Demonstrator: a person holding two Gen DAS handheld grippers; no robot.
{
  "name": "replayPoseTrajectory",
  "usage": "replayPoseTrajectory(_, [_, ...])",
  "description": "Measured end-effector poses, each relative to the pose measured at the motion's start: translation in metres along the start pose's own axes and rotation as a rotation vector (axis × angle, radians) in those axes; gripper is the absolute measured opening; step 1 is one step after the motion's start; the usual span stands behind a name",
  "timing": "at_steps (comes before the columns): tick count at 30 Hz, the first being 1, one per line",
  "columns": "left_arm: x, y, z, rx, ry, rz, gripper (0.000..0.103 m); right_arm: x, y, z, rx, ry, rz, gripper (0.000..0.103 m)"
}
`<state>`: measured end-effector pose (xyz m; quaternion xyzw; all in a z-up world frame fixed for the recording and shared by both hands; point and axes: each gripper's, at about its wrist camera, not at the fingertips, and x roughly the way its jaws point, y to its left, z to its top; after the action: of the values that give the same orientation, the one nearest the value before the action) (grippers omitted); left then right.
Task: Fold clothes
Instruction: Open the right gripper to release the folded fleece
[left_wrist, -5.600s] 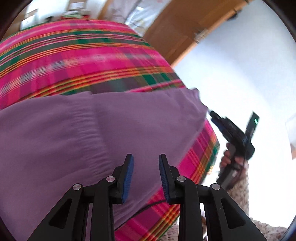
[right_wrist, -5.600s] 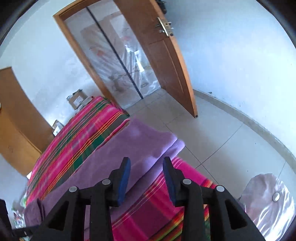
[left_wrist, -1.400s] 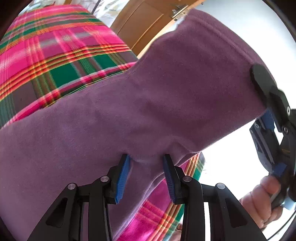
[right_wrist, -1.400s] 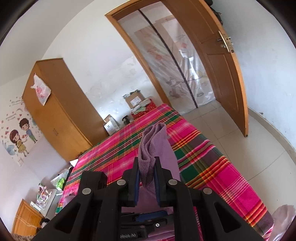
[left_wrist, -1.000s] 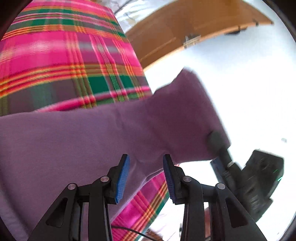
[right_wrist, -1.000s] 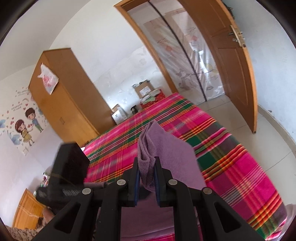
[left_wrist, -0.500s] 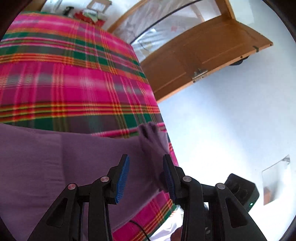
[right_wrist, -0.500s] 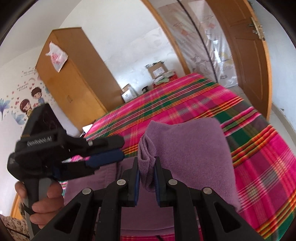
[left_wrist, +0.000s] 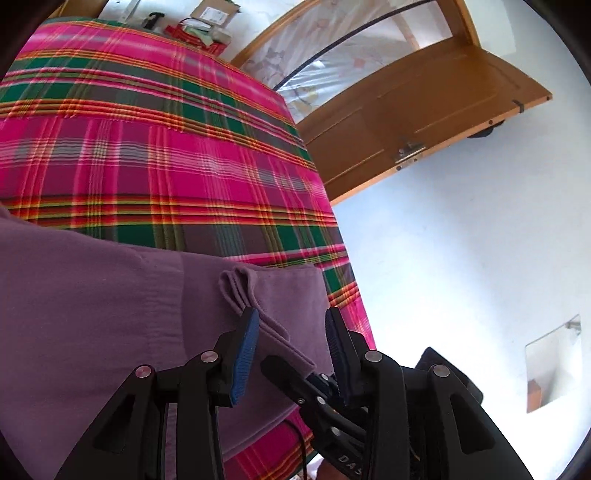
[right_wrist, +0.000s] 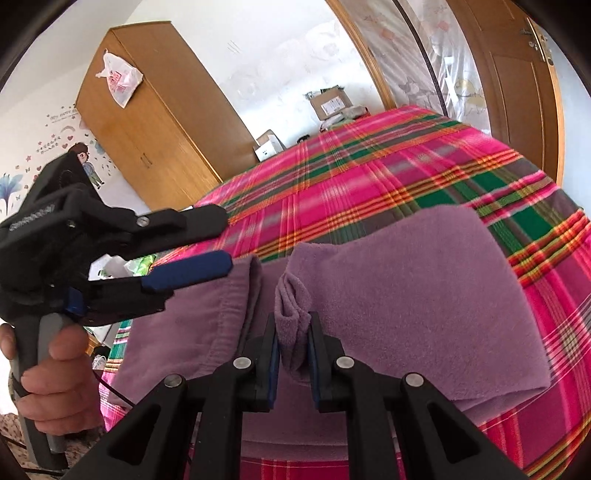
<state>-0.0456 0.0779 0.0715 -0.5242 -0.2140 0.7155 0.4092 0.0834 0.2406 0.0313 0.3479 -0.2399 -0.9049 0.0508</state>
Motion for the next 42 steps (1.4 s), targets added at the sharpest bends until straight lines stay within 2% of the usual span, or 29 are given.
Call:
replayPoseTrajectory(7, [-0.002,0.005,-0.002,-0.010,0.021,0.007,0.039,0.011,0.000,-0.009,-0.012,0.041,-0.025,0.016])
replayPoseTrajectory(15, [-0.006,0.004,-0.005,-0.012,0.021,0.006,0.039,0.009,0.004,-0.017,-0.046,0.066,-0.008,0.022])
replayPoseTrajectory(23, [-0.007,0.003,-0.008,-0.013,0.023,0.015,0.039,-0.002,0.017,-0.025,-0.100,0.113,0.051,0.024])
replayPoseTrajectory(26, [-0.009,0.003,-0.008,-0.010,0.021,0.017,0.039,-0.019,0.014,-0.018,-0.111,0.073,0.087,0.024])
replayPoseTrajectory(30, [-0.010,0.005,-0.009,-0.017,0.022,0.024,0.039,-0.044,-0.011,0.002,-0.073,-0.037,-0.063,0.024])
replayPoseTrajectory(32, [-0.009,0.006,-0.009,-0.016,0.025,0.021,0.039,-0.049,-0.026,0.004,-0.028,-0.060,-0.121,0.027])
replayPoseTrajectory(36, [-0.005,0.009,-0.007,-0.025,0.032,0.020,0.039,-0.044,-0.046,-0.005,0.004,-0.023,-0.220,0.028])
replayPoseTrajectory(38, [-0.003,0.010,-0.007,-0.027,0.040,0.027,0.039,-0.041,-0.053,-0.012,0.014,0.003,-0.240,0.028])
replayPoseTrajectory(42, [-0.002,0.011,-0.007,-0.032,0.046,0.032,0.039,-0.047,-0.056,-0.011,0.004,-0.014,-0.252,0.028])
